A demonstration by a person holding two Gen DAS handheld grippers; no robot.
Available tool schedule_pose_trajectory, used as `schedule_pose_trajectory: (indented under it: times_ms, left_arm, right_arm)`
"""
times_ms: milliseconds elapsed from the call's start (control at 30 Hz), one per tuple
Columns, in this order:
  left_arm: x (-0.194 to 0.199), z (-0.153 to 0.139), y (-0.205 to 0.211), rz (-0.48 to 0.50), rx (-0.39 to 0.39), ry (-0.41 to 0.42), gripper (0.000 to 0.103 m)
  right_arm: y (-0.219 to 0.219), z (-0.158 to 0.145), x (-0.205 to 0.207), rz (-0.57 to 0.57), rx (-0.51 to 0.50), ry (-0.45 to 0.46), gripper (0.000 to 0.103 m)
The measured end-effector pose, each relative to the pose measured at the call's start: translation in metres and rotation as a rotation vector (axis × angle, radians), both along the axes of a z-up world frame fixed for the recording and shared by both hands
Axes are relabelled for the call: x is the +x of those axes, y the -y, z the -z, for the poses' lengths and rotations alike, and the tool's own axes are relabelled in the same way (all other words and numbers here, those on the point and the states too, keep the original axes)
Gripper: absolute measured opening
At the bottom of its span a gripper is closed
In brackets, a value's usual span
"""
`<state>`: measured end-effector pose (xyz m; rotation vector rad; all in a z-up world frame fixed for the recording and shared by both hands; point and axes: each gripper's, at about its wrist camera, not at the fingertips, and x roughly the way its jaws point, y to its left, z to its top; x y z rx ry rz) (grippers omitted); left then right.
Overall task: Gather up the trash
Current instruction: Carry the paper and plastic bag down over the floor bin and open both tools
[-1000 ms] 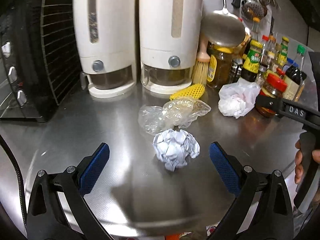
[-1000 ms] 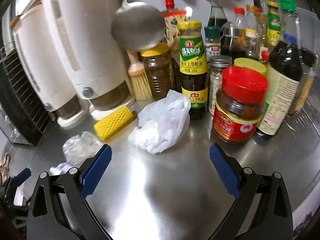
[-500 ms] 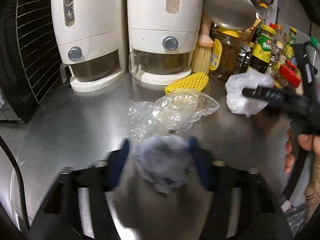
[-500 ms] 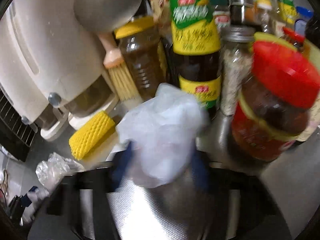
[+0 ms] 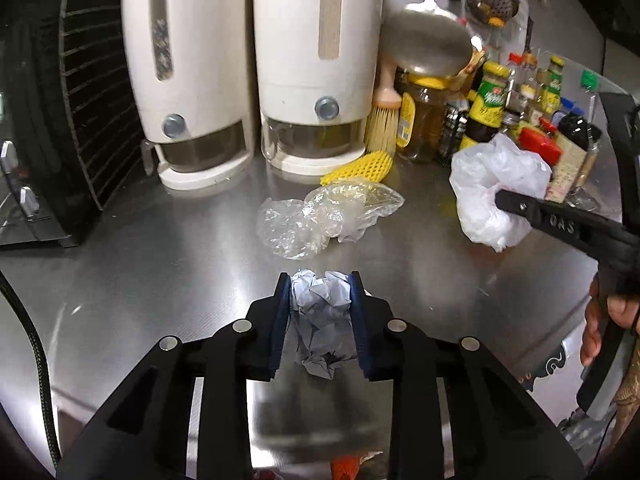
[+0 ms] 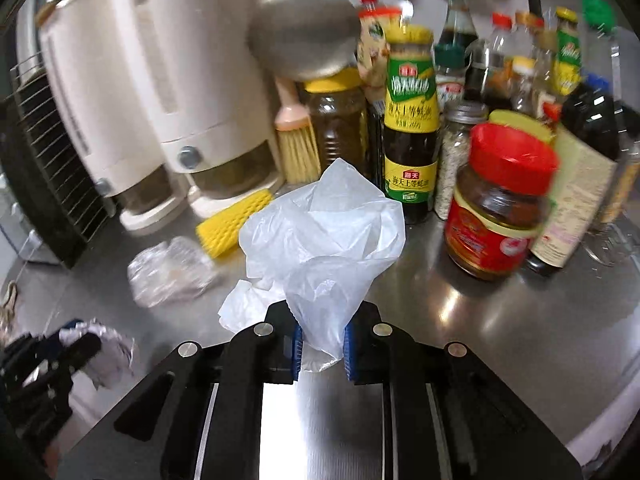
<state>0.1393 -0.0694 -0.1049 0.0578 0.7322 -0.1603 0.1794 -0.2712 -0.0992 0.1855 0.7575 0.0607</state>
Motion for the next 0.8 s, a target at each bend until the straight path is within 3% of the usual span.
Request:
schedule_pose_trajectory:
  times_ms: [400,600,800]
  left_arm:
    - [-0.108,-0.03,-0.028,0.013,-0.04,0.08,0.027]
    - [-0.163,-0.019,-0.033,0.043,-0.06,0.089,0.027]
    - [-0.185,0.025,-0.033,0.059,-0.078,0.026,0.027]
  right_arm:
    - [-0.02,-0.048,-0.135,-0.09,0.0,0.12,0.017]
    - [-0.033,-0.029,-0.187,-0.109,-0.023,0.092,0.017]
    - [-0.04,0.022,-0.213,-0.113,-0.003,-0.004,0.017]
